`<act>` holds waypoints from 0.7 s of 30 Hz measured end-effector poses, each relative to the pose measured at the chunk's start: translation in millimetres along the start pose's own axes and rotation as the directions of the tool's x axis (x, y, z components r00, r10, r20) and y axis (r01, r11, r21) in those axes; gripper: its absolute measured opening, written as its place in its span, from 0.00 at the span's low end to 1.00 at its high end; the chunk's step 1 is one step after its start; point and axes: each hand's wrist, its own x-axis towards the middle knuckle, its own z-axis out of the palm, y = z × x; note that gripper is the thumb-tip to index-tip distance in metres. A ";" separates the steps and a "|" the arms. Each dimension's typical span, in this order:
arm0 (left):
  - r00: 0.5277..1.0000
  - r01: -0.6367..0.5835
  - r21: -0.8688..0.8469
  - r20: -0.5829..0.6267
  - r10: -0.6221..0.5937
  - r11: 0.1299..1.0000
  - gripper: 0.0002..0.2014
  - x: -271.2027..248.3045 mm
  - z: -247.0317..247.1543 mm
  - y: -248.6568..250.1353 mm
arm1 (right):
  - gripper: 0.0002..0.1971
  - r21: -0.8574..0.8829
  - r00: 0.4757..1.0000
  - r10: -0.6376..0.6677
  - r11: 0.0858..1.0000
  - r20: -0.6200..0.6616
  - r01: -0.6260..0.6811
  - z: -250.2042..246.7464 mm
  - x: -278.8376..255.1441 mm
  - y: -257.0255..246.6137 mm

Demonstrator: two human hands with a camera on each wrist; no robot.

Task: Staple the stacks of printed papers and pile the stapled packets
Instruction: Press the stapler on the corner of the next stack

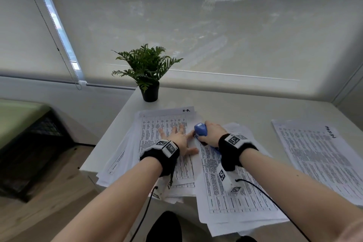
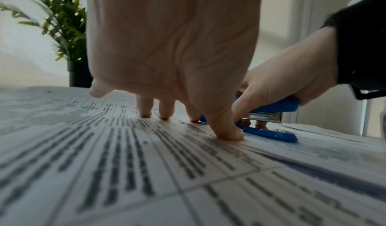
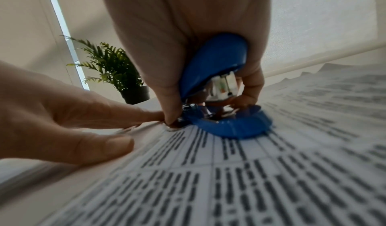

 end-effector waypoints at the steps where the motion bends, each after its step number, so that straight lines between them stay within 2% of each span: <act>1: 1.000 0.003 -0.006 -0.002 -0.003 1.000 0.40 -0.3 -0.5 -0.3 | 0.25 -0.006 1.000 -0.004 1.000 0.008 0.004 -1.7 0.7 -1.1; 5: 0.999 0.034 -0.021 -0.007 -0.034 0.999 0.47 3.5 0.2 -2.5 | 0.26 -0.017 0.999 0.015 1.000 0.034 -0.015 -4.8 4.1 -2.9; 11: 0.999 0.025 -0.026 -0.020 -0.026 0.999 0.49 3.1 -1.8 -2.9 | 0.24 0.067 0.998 0.038 0.997 0.050 -0.041 -16.2 10.1 -11.7; 17: 0.999 0.036 -0.059 -0.032 -0.038 0.998 0.51 3.9 -6.9 -0.4 | 0.24 0.177 0.996 0.073 0.981 0.049 -0.081 -36.9 -9.3 25.1; 21: 0.991 0.045 -0.112 -0.122 -0.059 0.993 0.53 -1.1 -12.1 10.1 | 0.21 0.108 0.997 0.072 0.991 0.032 -0.075 -39.8 -34.5 49.3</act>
